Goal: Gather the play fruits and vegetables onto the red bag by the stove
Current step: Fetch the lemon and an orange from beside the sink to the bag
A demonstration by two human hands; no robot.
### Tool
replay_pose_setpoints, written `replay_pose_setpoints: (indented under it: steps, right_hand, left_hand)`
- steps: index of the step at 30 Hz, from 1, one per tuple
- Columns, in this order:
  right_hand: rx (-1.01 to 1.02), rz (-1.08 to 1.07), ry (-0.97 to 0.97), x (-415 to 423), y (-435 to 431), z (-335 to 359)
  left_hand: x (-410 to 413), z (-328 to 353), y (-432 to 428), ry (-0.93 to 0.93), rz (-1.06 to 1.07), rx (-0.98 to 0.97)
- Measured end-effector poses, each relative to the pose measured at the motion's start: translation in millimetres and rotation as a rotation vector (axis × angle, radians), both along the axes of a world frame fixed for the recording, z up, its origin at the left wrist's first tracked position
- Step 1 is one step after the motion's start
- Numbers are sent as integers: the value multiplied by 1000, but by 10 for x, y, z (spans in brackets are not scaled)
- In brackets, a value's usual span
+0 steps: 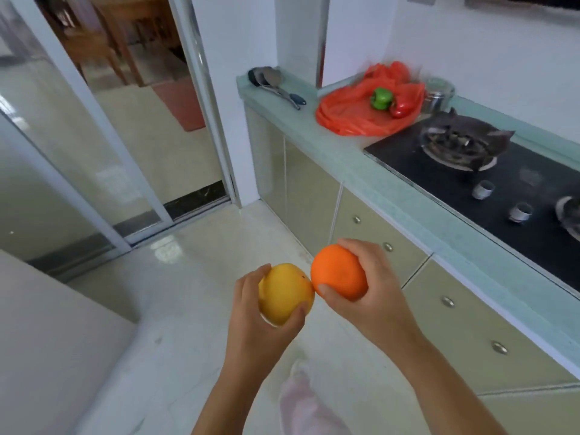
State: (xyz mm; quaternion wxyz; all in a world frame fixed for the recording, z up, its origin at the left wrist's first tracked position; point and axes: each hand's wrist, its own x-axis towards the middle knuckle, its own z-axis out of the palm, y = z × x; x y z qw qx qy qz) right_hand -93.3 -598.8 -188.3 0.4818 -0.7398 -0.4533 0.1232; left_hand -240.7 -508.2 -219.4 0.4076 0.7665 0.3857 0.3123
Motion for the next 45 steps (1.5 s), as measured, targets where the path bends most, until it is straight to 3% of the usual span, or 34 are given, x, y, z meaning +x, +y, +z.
replay_pose_setpoints:
  steps: [10,16,26,35,40,45]
  right_hand:
    - [68,63,-25,1017,1533,191]
    - [24,36,84,1433,1965,140]
    - [-67,-151,152,2031,2624,-56]
    - [-47,-297,254,2588,4057,170]
    - [-30,-332,193,2831,4793,293]
    - [-57,-329,175,3012,5106,260]
  left_hand:
    - [887,415,1531,61,47,85]
    - [1328,369,1970,58,42,57]
    - [2071,124,2905,19,-69,-25]
    - [2745,164,4591,-59,-137,-51]
    - [3071,213,5380,-69,-179,-45]
    - [3400,155,5651,-56,-258,-83]
